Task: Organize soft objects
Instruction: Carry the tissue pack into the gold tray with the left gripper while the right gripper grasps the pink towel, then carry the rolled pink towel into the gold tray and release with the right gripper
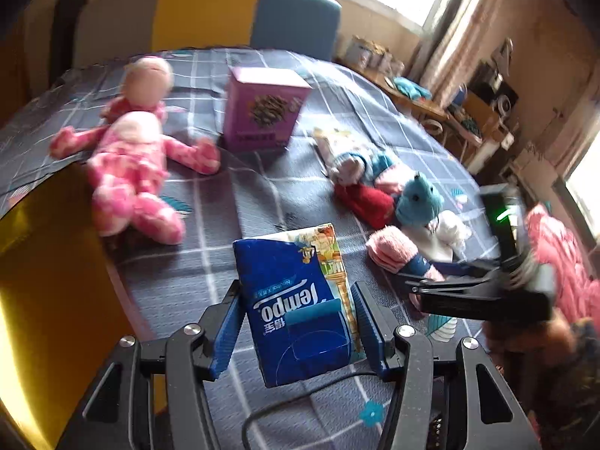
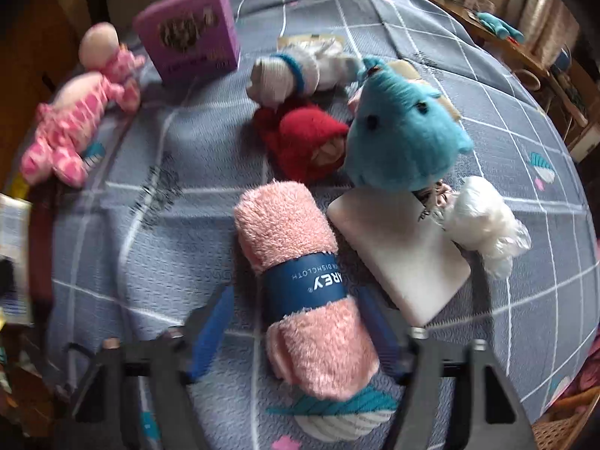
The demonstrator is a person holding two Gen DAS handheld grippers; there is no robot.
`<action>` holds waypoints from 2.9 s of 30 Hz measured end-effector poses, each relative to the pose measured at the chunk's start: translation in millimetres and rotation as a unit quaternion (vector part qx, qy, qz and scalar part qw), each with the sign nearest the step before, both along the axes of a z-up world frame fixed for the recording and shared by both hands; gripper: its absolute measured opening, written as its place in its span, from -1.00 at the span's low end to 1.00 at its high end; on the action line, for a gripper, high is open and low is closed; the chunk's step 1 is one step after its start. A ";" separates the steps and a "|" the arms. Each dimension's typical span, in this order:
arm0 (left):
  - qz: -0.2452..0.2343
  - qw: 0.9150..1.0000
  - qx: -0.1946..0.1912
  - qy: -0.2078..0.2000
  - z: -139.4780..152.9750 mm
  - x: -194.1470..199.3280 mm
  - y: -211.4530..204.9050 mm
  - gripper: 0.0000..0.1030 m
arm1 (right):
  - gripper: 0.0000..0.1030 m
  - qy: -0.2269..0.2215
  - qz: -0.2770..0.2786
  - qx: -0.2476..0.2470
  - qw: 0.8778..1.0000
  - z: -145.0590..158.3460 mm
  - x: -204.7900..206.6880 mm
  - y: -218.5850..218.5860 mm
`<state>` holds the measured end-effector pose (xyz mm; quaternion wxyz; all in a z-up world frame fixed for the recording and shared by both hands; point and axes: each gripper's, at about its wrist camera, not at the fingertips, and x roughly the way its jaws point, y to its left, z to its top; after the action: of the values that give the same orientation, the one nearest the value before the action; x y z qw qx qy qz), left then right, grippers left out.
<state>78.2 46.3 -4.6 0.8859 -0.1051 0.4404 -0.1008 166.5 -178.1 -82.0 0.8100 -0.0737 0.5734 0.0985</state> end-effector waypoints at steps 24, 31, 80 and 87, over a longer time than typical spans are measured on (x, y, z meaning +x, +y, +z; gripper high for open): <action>0.249 0.967 -0.035 0.051 -31.9 21.4 219.4 0.12 | -0.20 -0.013 0.019 -0.045 0.999 -16.6 -2.3 1.2; 0.257 0.964 -0.025 0.067 -49.2 68.9 227.0 0.20 | -0.20 -0.020 0.027 -0.051 0.998 -17.0 -8.9 7.6; 0.370 0.903 0.198 -0.094 35.9 -141.0 162.2 0.99 | -0.32 -0.045 0.051 -0.095 0.993 -15.3 -26.8 36.5; 0.376 0.902 0.193 -0.094 39.7 -148.4 168.7 0.99 | -0.33 -0.059 0.057 -0.052 0.995 14.6 -42.5 57.7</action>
<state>-70.2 215.0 35.1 0.8984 -0.0796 0.2934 0.3170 124.1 -120.4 -67.4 0.8306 -0.1534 0.5239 0.1099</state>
